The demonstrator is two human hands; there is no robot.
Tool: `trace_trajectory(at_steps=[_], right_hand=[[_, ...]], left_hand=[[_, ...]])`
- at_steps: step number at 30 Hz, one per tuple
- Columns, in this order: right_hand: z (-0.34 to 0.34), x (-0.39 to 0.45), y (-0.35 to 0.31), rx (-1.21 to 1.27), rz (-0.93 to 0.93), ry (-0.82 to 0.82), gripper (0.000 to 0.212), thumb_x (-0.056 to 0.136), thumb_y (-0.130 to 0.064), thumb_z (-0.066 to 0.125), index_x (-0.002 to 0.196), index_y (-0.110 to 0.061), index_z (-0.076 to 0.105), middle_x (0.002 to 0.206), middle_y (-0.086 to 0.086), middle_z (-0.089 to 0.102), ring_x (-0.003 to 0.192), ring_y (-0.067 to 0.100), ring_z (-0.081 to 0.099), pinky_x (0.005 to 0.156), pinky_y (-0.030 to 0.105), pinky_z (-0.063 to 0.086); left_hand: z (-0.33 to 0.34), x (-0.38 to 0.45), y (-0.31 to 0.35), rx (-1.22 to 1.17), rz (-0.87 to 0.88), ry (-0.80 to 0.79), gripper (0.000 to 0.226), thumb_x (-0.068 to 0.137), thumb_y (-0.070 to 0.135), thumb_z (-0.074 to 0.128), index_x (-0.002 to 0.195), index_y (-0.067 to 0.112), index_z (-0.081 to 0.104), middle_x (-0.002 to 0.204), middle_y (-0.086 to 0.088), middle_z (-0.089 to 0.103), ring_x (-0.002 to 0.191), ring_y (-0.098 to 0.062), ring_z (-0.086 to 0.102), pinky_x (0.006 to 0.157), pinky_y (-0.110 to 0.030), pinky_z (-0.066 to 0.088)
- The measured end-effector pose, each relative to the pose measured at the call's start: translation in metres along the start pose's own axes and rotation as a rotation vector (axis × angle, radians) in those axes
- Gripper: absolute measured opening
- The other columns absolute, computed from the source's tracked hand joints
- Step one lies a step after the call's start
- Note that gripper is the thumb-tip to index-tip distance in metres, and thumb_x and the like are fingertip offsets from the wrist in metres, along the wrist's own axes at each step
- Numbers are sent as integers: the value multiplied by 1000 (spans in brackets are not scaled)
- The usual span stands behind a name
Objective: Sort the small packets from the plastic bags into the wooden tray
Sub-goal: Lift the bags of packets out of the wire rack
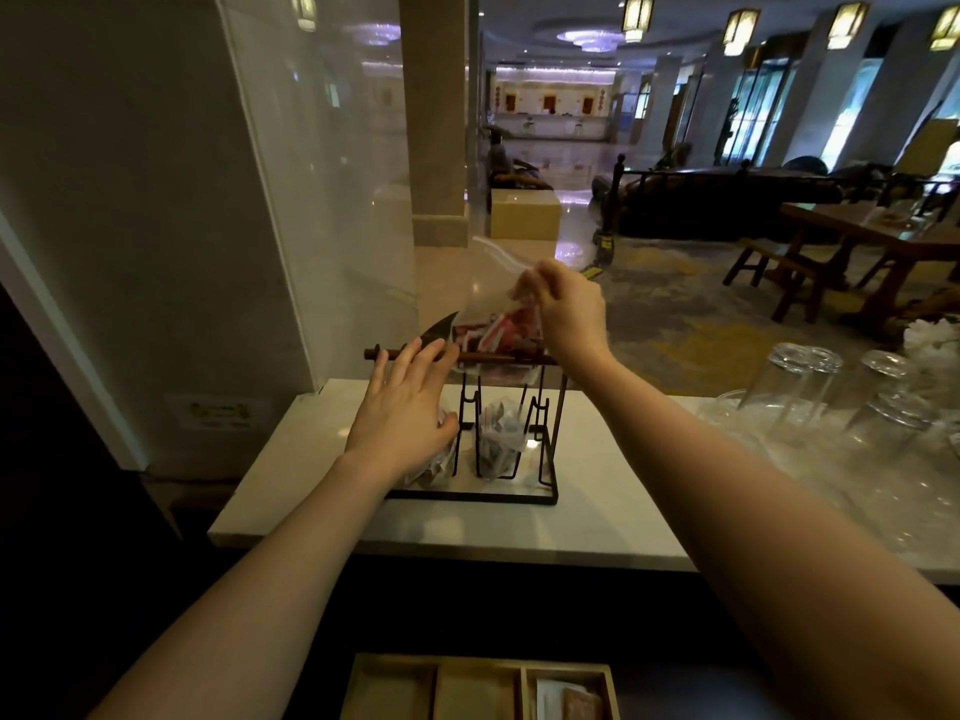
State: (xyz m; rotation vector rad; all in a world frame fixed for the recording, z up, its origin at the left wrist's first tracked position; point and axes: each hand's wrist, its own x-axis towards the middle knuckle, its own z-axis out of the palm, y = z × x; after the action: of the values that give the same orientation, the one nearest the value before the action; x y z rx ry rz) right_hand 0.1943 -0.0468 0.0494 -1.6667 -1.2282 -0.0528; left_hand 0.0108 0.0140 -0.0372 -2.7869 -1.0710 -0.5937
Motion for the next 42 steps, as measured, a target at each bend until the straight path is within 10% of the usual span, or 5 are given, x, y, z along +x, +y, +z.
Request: trace_trajectory(at_steps=[8,16,20,34,42], right_hand=[[-64,21,-45,571,168,338,25,99,-30,40,79,-25,55,83,0,61,80,22,66,80,47,58],[-65,-32,-26,388,74,203,26,97,-30,43,75,-32,56,71,-6,56,60,9,55,60,31,49],[-54,-56,1,303,156,154,25,88,-45,45,71,-34,59,66,-6,57,65,21,54,66,44,47],[-36,-106,27,102,254,1,25,92,-28,56,68,-31,62,64,-2,68,59,18,66,68,49,57],[-20,-124,-12,199,58,-292,7,87,-21,65,86,-22,72,71,1,72,62,17,70,69,41,59]], left_hand=[[-2,1,0,-66,-14,-38,82,87,37,53,151,26,3,161,3,6,148,-16,-2,121,-45,-1],[-2,-27,-4,-79,-294,261,41,87,40,58,113,11,46,137,-12,38,127,-26,38,99,-37,46],[-11,-23,-3,64,-271,276,27,92,31,51,112,14,58,130,-10,47,120,-25,46,87,-35,50],[-65,6,21,-72,-195,296,9,98,14,39,92,20,39,66,-8,58,53,-28,55,51,-40,54],[-101,-8,47,-186,100,317,24,97,33,33,111,37,52,70,3,57,54,-10,47,42,-21,32]])
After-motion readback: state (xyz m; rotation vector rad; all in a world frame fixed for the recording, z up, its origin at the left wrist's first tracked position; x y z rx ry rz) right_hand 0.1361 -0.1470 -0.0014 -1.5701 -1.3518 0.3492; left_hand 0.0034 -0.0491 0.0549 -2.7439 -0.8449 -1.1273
